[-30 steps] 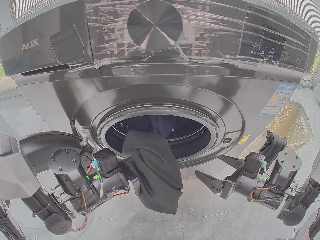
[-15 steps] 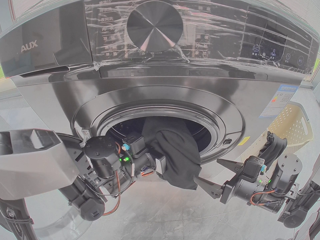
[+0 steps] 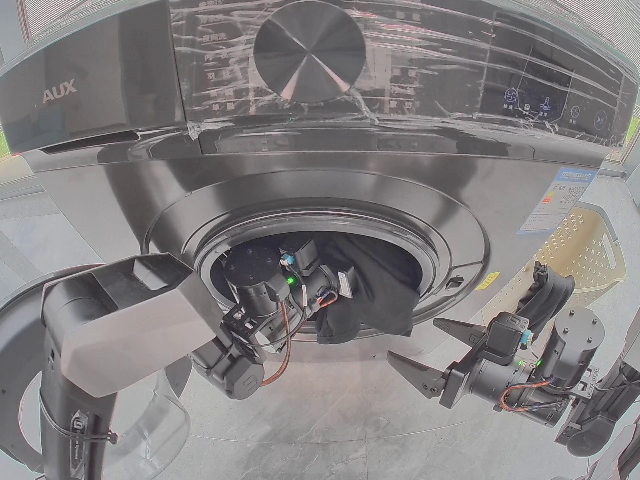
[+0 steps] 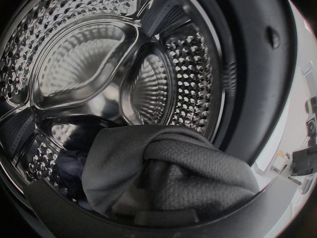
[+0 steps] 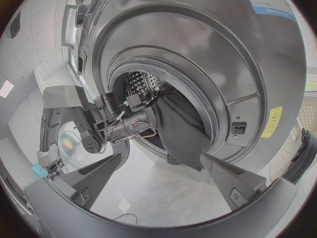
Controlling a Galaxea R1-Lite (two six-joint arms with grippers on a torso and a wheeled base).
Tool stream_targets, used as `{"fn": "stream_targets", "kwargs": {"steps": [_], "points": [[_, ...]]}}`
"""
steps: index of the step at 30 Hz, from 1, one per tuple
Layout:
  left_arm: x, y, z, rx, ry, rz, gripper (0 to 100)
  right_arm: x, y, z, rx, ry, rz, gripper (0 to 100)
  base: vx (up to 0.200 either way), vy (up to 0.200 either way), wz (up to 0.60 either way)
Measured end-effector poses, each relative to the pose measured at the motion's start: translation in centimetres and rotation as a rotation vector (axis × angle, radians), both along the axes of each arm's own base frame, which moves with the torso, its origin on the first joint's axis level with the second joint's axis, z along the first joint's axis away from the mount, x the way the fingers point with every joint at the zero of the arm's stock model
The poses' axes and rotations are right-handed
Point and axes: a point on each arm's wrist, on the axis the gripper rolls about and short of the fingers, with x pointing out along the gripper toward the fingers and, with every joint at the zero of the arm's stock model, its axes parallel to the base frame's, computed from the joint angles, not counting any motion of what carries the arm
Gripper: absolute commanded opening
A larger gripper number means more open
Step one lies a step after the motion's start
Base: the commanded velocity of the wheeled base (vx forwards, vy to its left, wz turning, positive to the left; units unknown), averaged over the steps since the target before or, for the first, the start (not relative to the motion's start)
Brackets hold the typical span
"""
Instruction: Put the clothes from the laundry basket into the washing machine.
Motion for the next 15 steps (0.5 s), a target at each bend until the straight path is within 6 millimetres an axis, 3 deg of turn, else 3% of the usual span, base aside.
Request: {"fn": "stream_targets", "kwargs": {"steps": [7, 15], "points": [[3.4, -0.2, -0.7, -0.012, 0.0, 0.043, 0, 0.0, 0.0, -0.1, -0.002, 0.002, 0.0, 100, 0.0, 0.0, 0.0], [7.3, -0.4, 0.7, -0.038, -0.008, 0.141, 0, 0.0, 0.1, -0.2, -0.004, 0.005, 0.001, 100, 0.0, 0.0, 0.0]]}}
